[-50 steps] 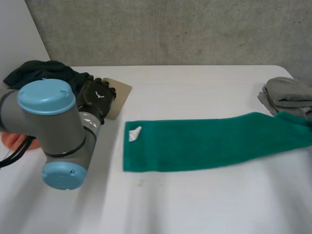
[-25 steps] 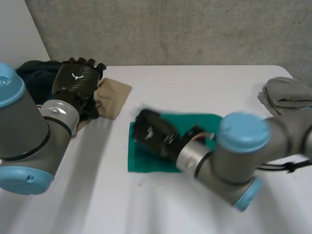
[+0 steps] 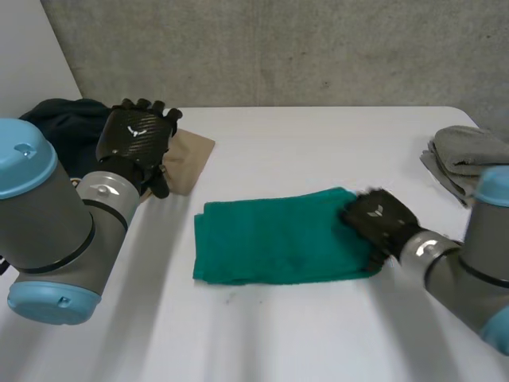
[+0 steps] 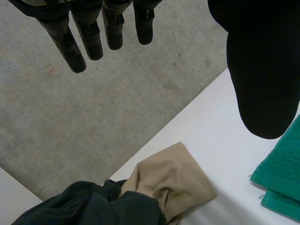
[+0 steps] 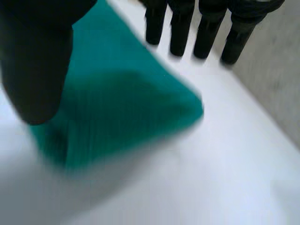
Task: Fold the laundry.
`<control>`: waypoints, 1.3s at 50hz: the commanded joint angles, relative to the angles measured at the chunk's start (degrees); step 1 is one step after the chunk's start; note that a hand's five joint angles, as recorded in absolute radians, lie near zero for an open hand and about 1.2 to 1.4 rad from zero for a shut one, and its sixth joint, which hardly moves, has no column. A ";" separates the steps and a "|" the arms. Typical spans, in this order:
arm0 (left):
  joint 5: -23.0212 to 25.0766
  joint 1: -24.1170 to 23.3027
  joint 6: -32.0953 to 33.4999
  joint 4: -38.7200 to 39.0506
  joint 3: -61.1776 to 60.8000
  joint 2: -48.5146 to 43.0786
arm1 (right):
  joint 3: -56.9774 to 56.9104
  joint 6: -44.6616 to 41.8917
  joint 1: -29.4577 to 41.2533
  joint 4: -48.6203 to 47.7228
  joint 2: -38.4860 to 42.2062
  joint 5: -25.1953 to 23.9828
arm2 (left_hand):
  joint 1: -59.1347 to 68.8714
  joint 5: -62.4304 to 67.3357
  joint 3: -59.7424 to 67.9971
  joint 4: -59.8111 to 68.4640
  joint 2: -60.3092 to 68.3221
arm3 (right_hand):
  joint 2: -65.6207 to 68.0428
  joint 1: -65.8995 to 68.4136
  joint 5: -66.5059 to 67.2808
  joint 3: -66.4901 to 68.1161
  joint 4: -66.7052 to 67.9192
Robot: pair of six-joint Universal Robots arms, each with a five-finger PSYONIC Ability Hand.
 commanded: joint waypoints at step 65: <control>-13.10 -14.52 -12.40 -14.20 7.40 -18.64 | -32.10 20.37 10.63 16.49 20.37 2.38 | 2.10 0.00 1.31 1.77 1.52 | -15.92 -15.80 -16.20 -15.68 -15.69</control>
